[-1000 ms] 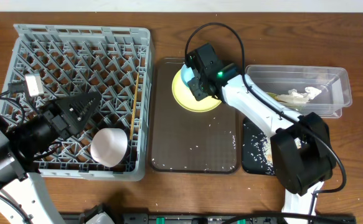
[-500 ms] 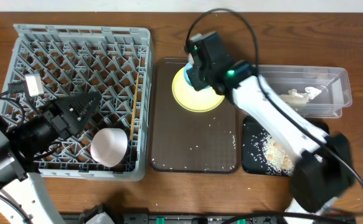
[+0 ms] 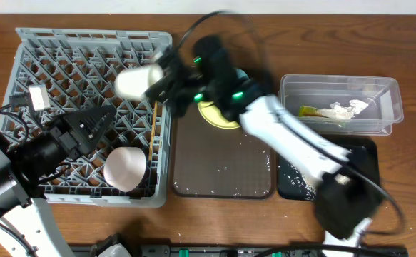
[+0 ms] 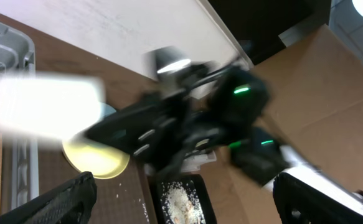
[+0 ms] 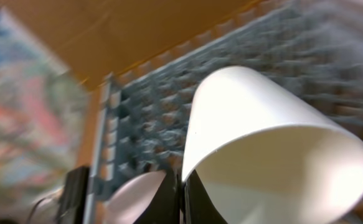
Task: Sort waste into correct bins and load items into the dishwasher
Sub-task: 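Lift the white cup and carry it left over the dish rack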
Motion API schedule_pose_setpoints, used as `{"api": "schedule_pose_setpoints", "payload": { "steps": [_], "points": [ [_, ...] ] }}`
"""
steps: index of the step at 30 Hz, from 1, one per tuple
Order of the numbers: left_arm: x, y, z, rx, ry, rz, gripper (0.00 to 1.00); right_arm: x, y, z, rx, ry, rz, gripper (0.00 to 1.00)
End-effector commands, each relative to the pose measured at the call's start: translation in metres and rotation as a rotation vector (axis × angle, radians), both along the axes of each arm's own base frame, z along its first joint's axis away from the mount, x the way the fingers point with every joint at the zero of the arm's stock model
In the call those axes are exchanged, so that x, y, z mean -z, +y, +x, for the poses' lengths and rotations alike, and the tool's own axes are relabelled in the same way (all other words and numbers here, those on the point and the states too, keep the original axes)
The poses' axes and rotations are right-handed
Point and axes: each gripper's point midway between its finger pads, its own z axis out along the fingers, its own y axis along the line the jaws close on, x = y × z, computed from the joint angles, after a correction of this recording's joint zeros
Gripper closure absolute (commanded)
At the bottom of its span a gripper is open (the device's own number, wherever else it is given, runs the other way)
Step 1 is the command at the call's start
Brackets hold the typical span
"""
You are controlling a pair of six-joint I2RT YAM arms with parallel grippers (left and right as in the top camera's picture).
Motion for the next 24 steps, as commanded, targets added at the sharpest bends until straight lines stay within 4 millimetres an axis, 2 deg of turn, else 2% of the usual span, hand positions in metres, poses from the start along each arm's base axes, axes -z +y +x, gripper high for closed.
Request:
{"api": "schedule_pose_setpoints", "payload": {
  "steps": [1, 4, 7, 12, 18, 24],
  "points": [
    [-0.002, 0.0, -0.001, 0.001, -0.01, 0.004, 0.09, 0.021, 0.028, -0.051, -0.265, 0.1, 0.076, 0.99],
    [-0.002, 0.0, -0.001, 0.001, -0.01, 0.004, 0.09, 0.027, 0.042, -0.07, -0.384, 0.103, 0.147, 0.99],
    [-0.002, 0.0, -0.001, 0.001, -0.01, 0.004, 0.09, 0.033, 0.051, -0.075, -0.4, 0.111, 0.163, 0.99],
    [-0.002, 0.0, -0.001, 0.001, -0.01, 0.004, 0.09, 0.036, 0.054, -0.079, -0.403, 0.122, 0.154, 0.99],
    [-0.002, 0.0, -0.001, 0.001, -0.01, 0.004, 0.09, 0.058, 0.051, -0.068, -0.311, 0.168, 0.063, 0.99],
    [-0.002, 0.0, -0.001, 0.001, -0.01, 0.004, 0.09, 0.058, 0.04, -0.046, -0.261, 0.174, 0.065, 0.99]
  ]
}}
